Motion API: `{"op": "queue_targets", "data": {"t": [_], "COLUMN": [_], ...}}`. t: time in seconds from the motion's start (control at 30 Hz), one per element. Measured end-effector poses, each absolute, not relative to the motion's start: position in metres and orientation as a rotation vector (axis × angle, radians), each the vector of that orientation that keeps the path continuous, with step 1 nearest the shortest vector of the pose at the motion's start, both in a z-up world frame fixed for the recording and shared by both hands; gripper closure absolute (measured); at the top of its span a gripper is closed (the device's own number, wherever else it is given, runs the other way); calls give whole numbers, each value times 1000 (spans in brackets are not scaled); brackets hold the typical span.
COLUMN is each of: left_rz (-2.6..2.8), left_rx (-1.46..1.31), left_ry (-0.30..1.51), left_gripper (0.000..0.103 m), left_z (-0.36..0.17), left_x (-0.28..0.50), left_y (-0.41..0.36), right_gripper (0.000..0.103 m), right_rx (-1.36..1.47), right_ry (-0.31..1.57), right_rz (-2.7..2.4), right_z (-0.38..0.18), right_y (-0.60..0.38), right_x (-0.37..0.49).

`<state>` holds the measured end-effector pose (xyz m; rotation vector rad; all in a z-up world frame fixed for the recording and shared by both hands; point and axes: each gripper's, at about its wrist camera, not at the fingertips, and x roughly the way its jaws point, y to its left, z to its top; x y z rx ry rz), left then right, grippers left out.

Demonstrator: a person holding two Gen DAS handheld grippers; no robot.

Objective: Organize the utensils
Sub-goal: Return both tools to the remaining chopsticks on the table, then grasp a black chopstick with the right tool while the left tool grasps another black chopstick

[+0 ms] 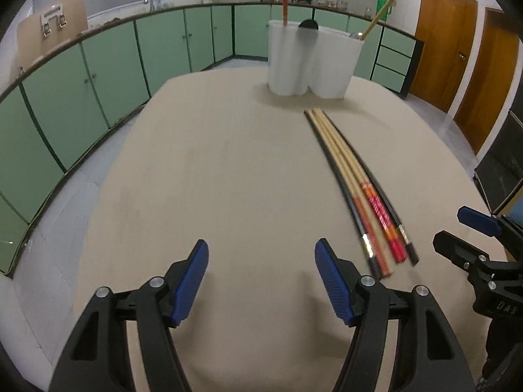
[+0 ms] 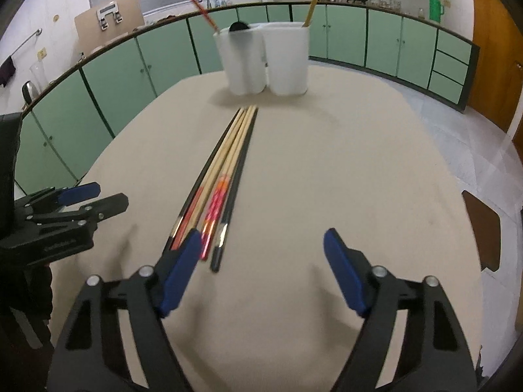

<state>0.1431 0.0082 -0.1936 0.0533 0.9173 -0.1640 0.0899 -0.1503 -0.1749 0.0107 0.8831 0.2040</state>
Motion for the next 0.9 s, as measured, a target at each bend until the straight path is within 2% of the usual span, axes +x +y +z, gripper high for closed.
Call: {"op": "queue_targets", "data": {"t": [0.27,0.4,0.53,0.63,0.9], "left_rz": [-165,-176,-188,-201,-261], "left_rx": [61,61,65,64,58], "left_ry": [921,922,924,926,937], "left_gripper": [37,37,37,37,37], "left_z": [-194,-194,-194,-194,-197], "left_x": [134,134,134,132,132], "left_y": [8,3,-4,-8,-35], "right_gripper": [55,61,77,97,97], "right_rx": [-31,-59,-62,-30,15], "right_ry": [918,916,906,908,904], "right_rz": [217,207,220,232,203], "right_z": [-191,-197,-197,-198,-195], "right_y": [-134,-129,-127,-132,-157], "right_x": [85,82,83,86,87]}}
